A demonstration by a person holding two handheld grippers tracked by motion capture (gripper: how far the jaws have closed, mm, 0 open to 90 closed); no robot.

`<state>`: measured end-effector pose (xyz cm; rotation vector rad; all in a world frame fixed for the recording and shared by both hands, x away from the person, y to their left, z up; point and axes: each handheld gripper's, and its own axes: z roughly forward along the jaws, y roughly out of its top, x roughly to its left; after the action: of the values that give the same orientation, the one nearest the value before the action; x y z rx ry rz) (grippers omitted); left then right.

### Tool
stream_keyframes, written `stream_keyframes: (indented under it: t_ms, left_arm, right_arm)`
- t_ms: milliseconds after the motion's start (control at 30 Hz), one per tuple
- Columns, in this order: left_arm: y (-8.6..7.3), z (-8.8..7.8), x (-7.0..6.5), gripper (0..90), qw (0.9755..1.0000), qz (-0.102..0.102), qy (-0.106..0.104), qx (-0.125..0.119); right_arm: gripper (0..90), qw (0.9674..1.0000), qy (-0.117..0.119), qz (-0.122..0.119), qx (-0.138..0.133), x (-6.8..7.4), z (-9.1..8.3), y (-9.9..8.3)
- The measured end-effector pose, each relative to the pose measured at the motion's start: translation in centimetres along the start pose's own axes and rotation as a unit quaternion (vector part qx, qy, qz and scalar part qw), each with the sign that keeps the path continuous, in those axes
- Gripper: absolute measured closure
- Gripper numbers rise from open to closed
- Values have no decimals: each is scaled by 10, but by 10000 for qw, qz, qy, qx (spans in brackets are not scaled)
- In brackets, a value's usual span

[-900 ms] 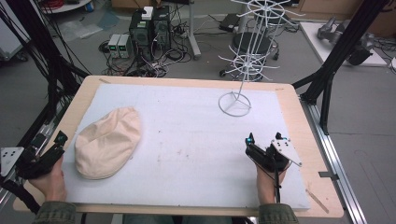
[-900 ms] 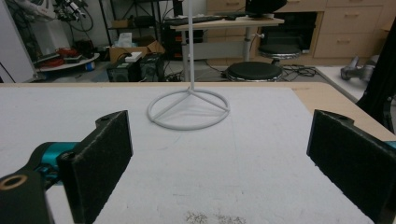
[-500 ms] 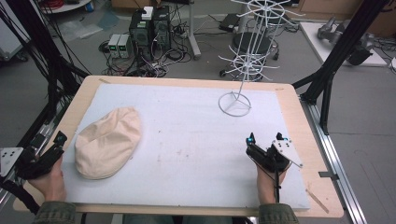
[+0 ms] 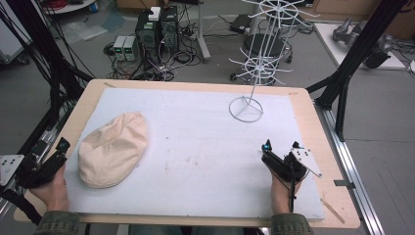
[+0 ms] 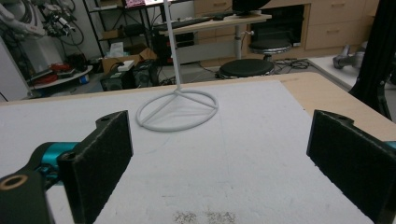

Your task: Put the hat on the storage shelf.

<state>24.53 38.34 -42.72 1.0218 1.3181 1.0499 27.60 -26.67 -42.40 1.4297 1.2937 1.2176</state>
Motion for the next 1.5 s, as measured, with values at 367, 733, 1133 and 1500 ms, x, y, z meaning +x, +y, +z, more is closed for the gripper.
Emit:
stream_keyframes:
  t_ms: [367,733,1133,1500]
  left_arm:
    - [12,1,-9,257,9984,37,-545,118]
    - [18,7,-21,257,9928,-27,-1149,338]
    - [21,11,-29,257,9887,-13,-1364,614]
    - [18,18,-40,272,9803,240,-1659,1045]
  right_arm:
    - [59,10000,50,-66,-10,1,0,0]
    - [59,9996,199,-196,54,3,2,-1]
    - [59,9997,208,-137,53,2,2,-2]
    - [59,9996,247,-71,83,2,2,-2]
